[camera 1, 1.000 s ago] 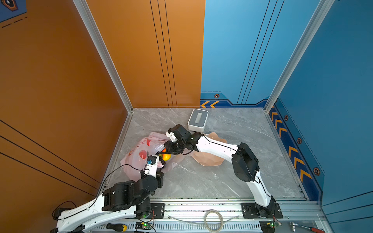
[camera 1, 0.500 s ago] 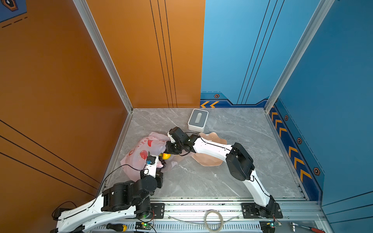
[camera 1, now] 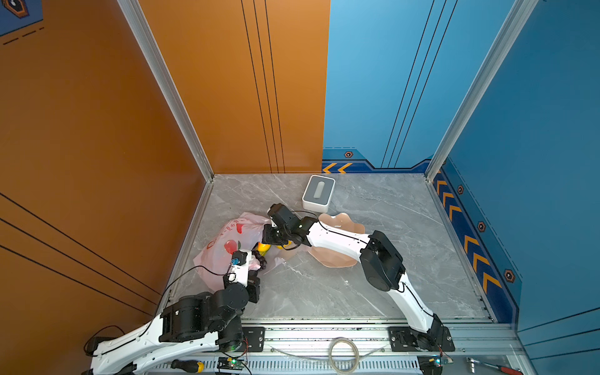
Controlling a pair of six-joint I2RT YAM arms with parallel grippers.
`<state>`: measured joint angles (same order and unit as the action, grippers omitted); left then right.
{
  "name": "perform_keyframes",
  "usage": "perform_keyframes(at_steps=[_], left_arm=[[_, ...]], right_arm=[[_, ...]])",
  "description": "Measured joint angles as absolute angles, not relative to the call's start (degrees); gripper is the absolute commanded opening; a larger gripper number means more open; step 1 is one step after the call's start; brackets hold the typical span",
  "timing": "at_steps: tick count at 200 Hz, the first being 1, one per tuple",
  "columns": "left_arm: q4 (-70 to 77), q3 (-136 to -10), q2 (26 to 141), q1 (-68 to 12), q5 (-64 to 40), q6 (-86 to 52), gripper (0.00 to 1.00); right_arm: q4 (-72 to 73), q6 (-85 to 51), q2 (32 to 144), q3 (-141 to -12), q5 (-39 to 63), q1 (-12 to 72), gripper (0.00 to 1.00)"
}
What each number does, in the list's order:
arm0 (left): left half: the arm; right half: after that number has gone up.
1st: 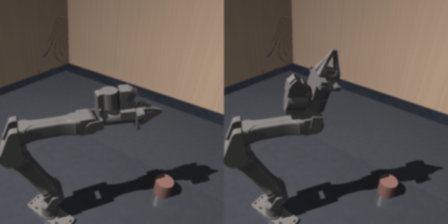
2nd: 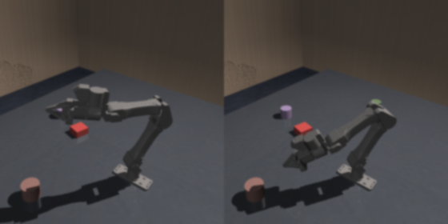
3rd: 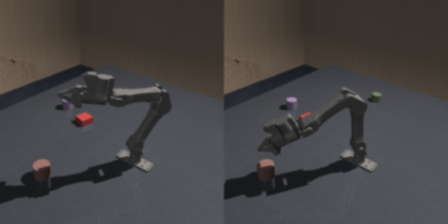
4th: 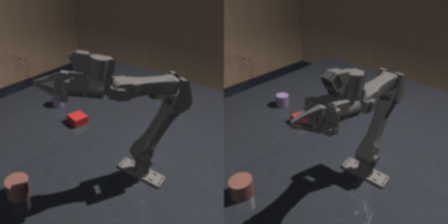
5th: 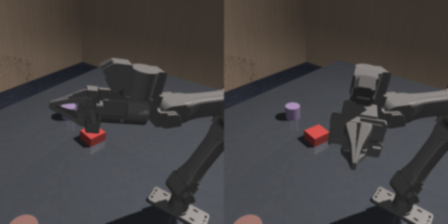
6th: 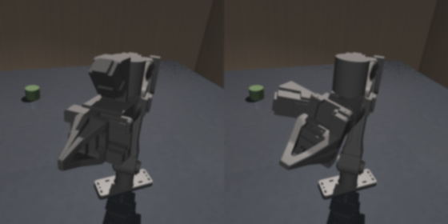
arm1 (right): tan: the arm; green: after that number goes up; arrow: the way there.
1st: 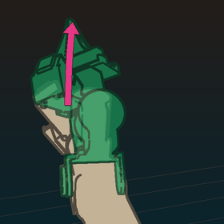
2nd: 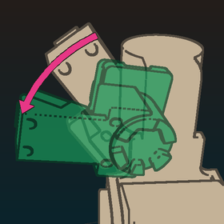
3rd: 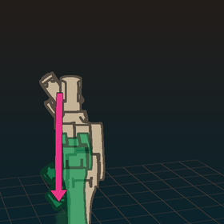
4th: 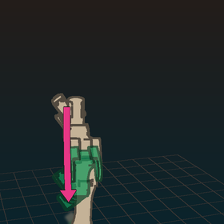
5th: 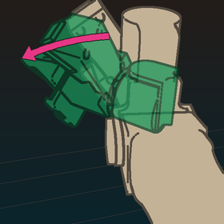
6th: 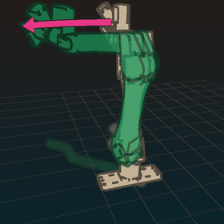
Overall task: Place the fruits into the plastic bag
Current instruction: Place the fruit in the plastic bag.
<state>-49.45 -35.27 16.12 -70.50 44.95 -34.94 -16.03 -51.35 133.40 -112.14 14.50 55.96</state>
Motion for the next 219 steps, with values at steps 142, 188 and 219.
perform_keyframes(at_steps=[142,188,219], left_arm=[[-49.47,-35.27,15.51,-70.50,44.97,-34.94,0.00],[-49.50,-35.27,15.25,-70.50,44.97,-34.94,0.00],[-49.50,-35.27,15.03,-70.50,44.97,-34.94,0.00]], right_arm=[[-13.89,-52.82,137.27,-118.56,20.32,58.43,0.76],[-6.96,-55.81,137.27,-118.56,25.06,59.02,0.76],[-3.44,-57.95,137.27,-118.52,27.05,59.22,0.76]])
